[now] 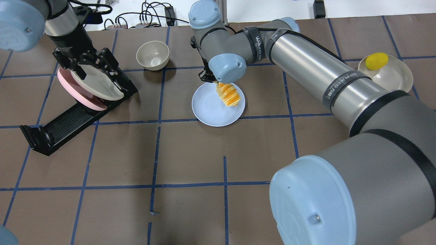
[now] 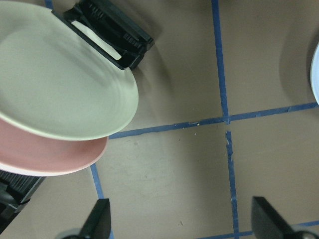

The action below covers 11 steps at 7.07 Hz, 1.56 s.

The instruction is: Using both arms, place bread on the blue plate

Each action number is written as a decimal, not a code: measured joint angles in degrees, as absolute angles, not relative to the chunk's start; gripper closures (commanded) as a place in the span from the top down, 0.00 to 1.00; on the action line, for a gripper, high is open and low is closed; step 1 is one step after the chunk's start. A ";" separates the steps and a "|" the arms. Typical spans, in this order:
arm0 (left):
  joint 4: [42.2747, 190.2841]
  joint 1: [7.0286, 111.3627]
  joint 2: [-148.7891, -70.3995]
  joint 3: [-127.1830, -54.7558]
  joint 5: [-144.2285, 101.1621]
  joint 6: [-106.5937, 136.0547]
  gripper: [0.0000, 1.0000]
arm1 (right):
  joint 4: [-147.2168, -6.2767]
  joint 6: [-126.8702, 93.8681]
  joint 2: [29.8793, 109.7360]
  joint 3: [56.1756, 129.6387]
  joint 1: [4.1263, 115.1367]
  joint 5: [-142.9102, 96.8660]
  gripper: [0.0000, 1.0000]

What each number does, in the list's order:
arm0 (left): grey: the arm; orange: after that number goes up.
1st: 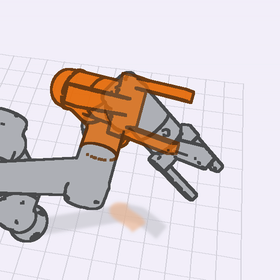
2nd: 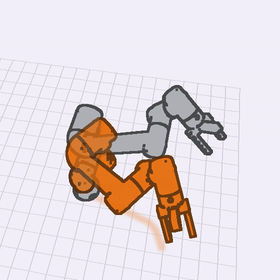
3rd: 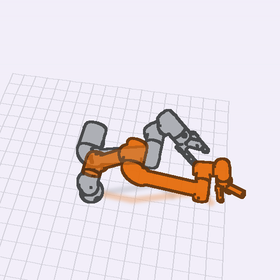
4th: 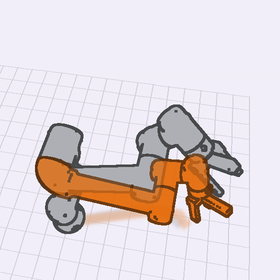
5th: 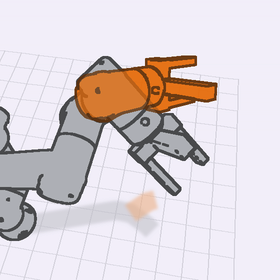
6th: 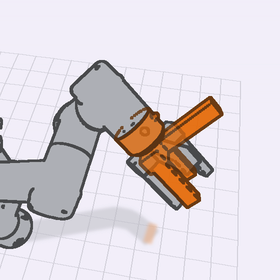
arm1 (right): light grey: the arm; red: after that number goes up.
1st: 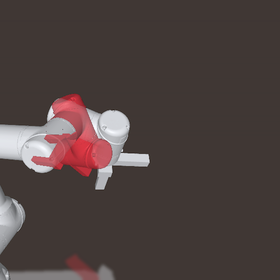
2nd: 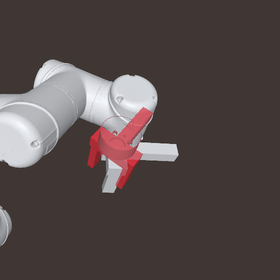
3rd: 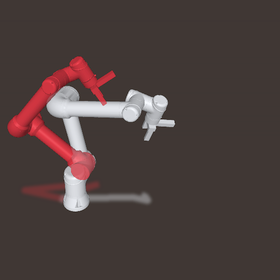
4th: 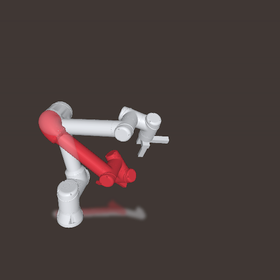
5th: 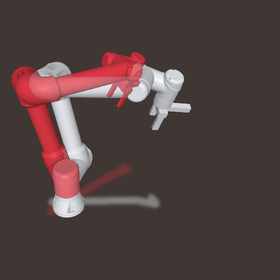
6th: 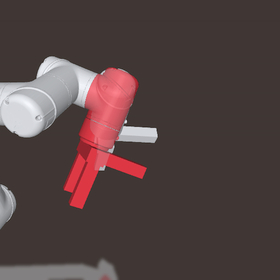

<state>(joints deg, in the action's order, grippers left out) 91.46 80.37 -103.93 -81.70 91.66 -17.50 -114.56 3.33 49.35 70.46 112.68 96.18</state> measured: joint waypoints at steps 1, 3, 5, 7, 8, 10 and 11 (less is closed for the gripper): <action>94.08 80.22 -104.52 -79.18 91.89 -17.45 1.00 | -114.34 3.28 48.09 69.57 113.34 96.21 0.06; 95.17 80.18 -104.83 -78.09 91.90 -17.23 1.00 | -113.11 3.34 47.47 69.38 113.69 96.26 0.94; 94.53 80.35 -104.57 -77.65 92.30 -15.62 1.00 | -111.33 4.02 47.48 69.56 113.79 96.31 1.00; 93.82 80.89 -103.84 -77.60 92.51 -10.01 1.00 | -110.89 4.18 47.57 69.74 113.82 96.48 1.00; 93.76 81.36 -103.16 -77.95 92.54 -6.30 1.00 | -110.87 4.11 47.87 69.61 113.76 96.52 1.00; 93.77 83.52 -99.37 -80.95 92.61 0.52 1.00 | -110.78 4.17 52.05 69.44 112.32 96.62 1.00; 92.31 84.39 -96.97 -84.06 92.63 1.96 1.00 | -109.40 4.55 55.80 69.77 109.87 96.60 1.00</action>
<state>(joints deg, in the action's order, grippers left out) 92.31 84.39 -96.97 -84.06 92.63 1.96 -109.40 4.55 55.80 69.77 109.87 96.60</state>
